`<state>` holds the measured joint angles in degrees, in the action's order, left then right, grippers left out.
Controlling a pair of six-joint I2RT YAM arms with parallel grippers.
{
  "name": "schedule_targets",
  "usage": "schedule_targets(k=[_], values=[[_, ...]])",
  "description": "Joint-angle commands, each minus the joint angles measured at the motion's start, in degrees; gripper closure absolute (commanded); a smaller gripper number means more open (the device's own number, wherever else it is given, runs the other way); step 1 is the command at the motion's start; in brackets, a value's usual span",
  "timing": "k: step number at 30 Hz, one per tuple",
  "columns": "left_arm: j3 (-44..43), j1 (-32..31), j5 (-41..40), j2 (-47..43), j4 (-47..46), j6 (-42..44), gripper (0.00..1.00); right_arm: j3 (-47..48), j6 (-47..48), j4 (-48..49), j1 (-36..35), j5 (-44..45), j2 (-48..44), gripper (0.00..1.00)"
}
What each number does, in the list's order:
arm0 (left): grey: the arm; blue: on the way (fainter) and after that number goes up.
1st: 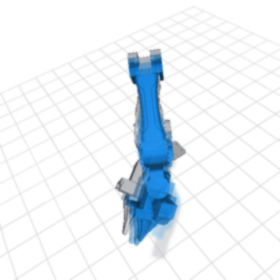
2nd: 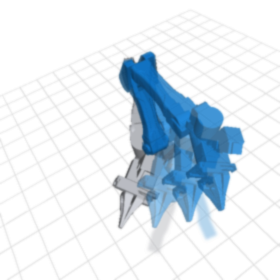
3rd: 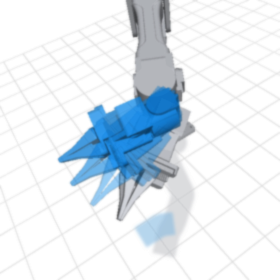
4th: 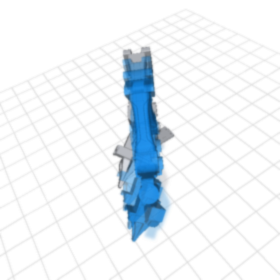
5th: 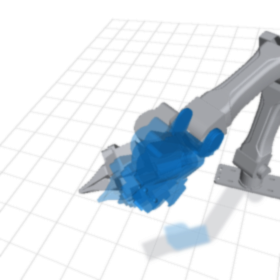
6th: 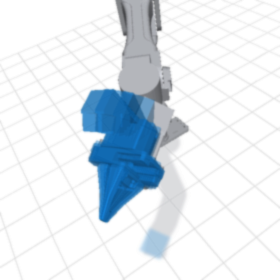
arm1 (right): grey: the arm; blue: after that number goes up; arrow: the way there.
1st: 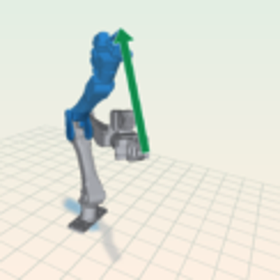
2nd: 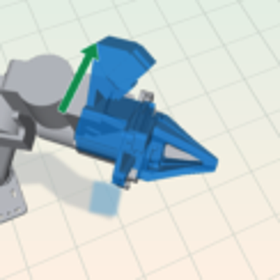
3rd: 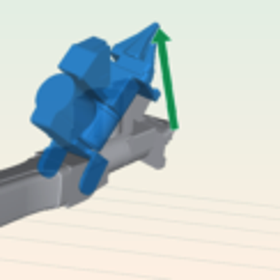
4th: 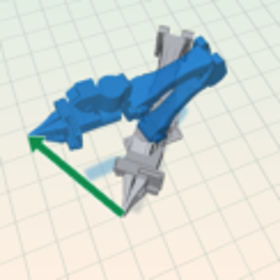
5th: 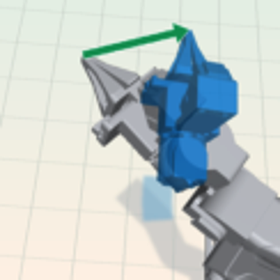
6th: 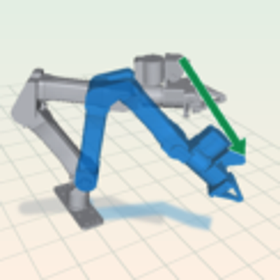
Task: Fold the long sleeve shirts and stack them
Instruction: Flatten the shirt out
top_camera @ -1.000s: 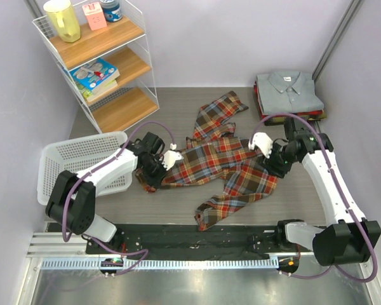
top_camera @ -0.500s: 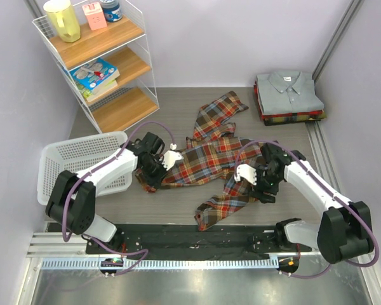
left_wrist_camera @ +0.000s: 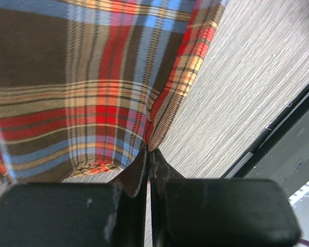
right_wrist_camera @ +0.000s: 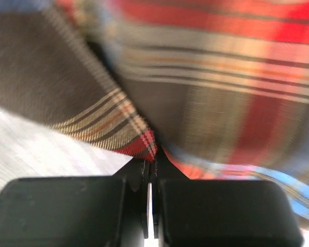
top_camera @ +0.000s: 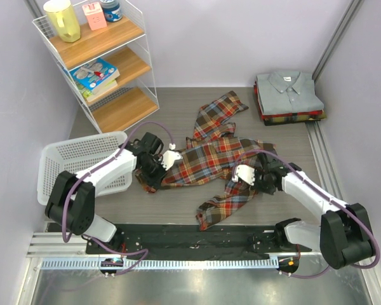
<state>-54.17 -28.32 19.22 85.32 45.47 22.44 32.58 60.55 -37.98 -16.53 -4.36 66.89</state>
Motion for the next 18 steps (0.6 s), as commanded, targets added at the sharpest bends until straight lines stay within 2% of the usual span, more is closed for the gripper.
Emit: schedule_targets(k=[1,5,9,14,18], values=[[-3.29,2.56,0.82,-4.54,0.23,-1.16,1.00,10.01,-9.13,7.04,0.71,4.10,-4.92,0.99],[-11.09,6.60,0.64,-8.75,1.02,-2.92,1.00,21.10,-15.88,10.02,6.33,3.75,-7.48,0.99],[-20.25,8.01,-3.30,-10.87,-2.13,-5.38,1.00,33.39,-22.29,19.74,12.74,3.22,-5.64,0.99],[-30.36,8.10,-10.51,-11.67,-8.38,-6.35,1.00,44.48,-26.62,24.70,13.28,3.57,-2.21,0.99],[-37.14,8.01,-9.83,-12.37,-10.14,-3.11,1.00,54.75,-27.24,26.81,13.28,6.46,-1.59,0.99]])
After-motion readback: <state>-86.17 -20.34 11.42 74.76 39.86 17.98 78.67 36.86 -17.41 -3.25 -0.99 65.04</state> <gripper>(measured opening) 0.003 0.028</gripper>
